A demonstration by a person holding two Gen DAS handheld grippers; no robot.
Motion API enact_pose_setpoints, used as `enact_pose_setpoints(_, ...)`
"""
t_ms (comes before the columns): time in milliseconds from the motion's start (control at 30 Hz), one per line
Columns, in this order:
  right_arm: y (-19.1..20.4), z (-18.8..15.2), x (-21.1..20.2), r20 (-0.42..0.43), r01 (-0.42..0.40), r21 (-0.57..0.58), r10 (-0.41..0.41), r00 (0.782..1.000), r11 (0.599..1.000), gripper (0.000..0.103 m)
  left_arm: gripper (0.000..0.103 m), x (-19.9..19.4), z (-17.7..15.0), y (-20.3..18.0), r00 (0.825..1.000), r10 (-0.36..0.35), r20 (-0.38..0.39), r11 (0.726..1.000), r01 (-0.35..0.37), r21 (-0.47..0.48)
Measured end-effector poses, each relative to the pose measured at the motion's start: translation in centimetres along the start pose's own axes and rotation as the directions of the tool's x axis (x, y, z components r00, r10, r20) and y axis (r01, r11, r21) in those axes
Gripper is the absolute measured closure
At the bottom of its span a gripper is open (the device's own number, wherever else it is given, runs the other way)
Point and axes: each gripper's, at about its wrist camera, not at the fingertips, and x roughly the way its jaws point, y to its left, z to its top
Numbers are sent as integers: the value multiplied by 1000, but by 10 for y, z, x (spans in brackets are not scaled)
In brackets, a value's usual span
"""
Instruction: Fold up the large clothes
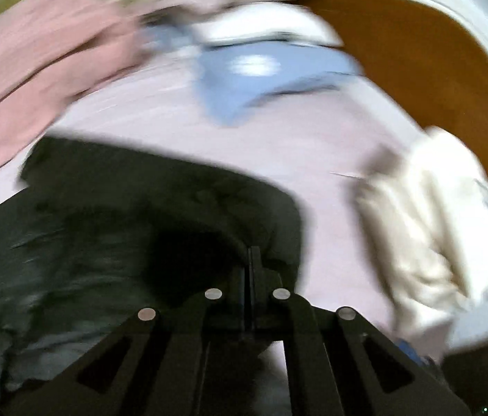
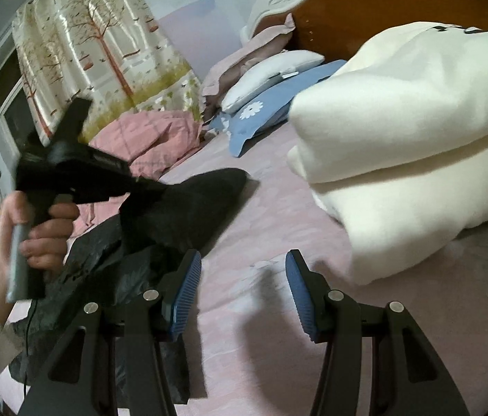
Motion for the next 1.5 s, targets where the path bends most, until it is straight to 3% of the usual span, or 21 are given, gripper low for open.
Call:
enact_pose_setpoints(167,1,0,-4,30,54,-13,-53,998,998,51,102,26,-20,-72,995,-94,-32,986,98,134)
enact_pose_setpoints(233,1,-1,-3,31,65,-17,-64,997,998,51,87,36,-26,-85,989,-119,-83,982,129,135)
enact_pose_setpoints(300,0,-2,-2,25,70,-12,-70,997,997,51,59,32,-31,-82,987,-136,-91,982,146,120)
enact_pose_setpoints(433,-5,-1,-1,15,68,18,-69,998,997,51,45,-13,-40,-53,997,-70,34,994,67,90)
enact_pose_setpoints(500,-6,-1,0,9,66,25,-66,998,998,51,41,-37,-36,-21,992,37,120,999,-38,4)
enact_pose_setpoints(600,-5,-3,3,5,93,23,-94,996,995,51,37,-62,-20,35,940,298,168,938,-255,-235)
enact_pose_setpoints(667,-5,-3,5,-2,93,23,-93,996,995,51,37,-59,-7,68,949,300,98,905,-250,-345)
enact_pose_setpoints(733,-4,-3,5,1,91,19,-91,996,996,51,37,-39,4,92,978,209,26,896,-181,-405)
enact_pose_setpoints(833,-5,-2,5,1,88,20,-88,996,996,51,38,-1,13,114,974,223,-42,836,-213,-506)
enact_pose_setpoints(867,-6,-2,6,2,91,23,-91,996,996,51,38,13,17,113,958,281,-57,821,-271,-503)
enact_pose_setpoints(933,-9,-5,5,-2,97,31,-97,995,995,51,56,46,19,111,893,413,-177,779,-447,-439)
enact_pose_setpoints(967,-10,-5,5,-5,95,35,-94,996,995,51,89,57,19,113,893,401,-206,780,-451,-433)
enact_pose_setpoints(1000,-10,-5,5,-6,90,38,-89,996,995,51,100,65,20,111,909,364,-202,791,-416,-449)
enact_pose_setpoints(1033,-11,-5,6,-5,82,40,-82,997,996,51,100,61,22,102,916,367,-164,801,-401,-444)
enact_pose_setpoints(1133,-13,-6,9,-22,69,44,-68,997,997,51,100,45,36,48,941,335,50,919,-315,-235)
enact_pose_setpoints(1233,-14,-5,11,-29,59,51,-58,998,997,51,94,41,44,1,998,54,24,997,-53,-57)
enact_pose_setpoints(1267,-15,-4,11,-27,57,53,-56,998,997,51,88,39,44,-13,1000,29,10,999,-29,-17)
enact_pose_setpoints(1300,-17,-4,10,-26,56,55,-55,998,997,51,59,38,43,-26,998,66,7,998,-66,12)
enact_pose_setpoints(1367,-19,-4,11,-28,56,58,-55,998,997,51,20,31,38,-37,962,268,48,963,-269,29)
enact_pose_setpoints(1433,-20,-3,11,-31,58,60,-56,998,997,51,19,11,28,-36,848,508,152,858,-514,3)
enact_pose_setpoints(1500,-20,-3,11,-31,53,57,-51,998,997,51,19,-7,23,-27,838,512,188,854,-521,-7)
